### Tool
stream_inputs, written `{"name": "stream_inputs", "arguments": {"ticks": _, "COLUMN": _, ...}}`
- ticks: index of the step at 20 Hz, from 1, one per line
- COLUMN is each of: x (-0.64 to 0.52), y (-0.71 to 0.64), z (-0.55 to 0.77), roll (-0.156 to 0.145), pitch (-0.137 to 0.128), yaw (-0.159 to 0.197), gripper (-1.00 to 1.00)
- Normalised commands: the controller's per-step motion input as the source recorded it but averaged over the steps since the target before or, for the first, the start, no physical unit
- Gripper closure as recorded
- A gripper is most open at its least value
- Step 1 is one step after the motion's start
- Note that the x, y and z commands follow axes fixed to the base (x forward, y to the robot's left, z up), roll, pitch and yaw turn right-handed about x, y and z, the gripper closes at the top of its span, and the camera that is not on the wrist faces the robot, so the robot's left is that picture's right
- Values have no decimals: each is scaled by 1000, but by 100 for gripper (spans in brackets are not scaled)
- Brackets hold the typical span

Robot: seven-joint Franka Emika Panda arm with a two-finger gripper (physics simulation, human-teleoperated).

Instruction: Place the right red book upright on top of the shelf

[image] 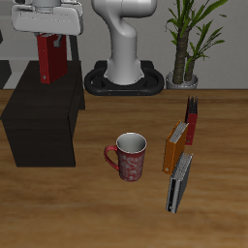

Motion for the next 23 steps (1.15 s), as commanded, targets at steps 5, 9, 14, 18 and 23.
{"name": "stream_inputs", "arguments": {"ticks": 5, "x": 74, "y": -102, "z": -149, "roll": -48, "pitch": 19, "yaw": -10, "gripper": 100}}
{"name": "stream_inputs", "arguments": {"ticks": 9, "x": 77, "y": -36, "z": -180, "roll": -28, "pitch": 24, "yaw": 18, "gripper": -100}}
{"name": "stream_inputs", "arguments": {"ticks": 14, "x": -3, "y": -12, "z": -54, "roll": -24, "pitch": 12, "yaw": -12, "gripper": -100}}
{"name": "stream_inputs", "arguments": {"ticks": 18, "x": -34, "y": -15, "z": 37, "roll": -18, "pitch": -7, "yaw": -8, "gripper": -100}}
{"name": "stream_inputs", "arguments": {"ticks": 23, "x": -82, "y": 20, "z": 110, "roll": -18, "pitch": -25, "yaw": 2, "gripper": -100}}
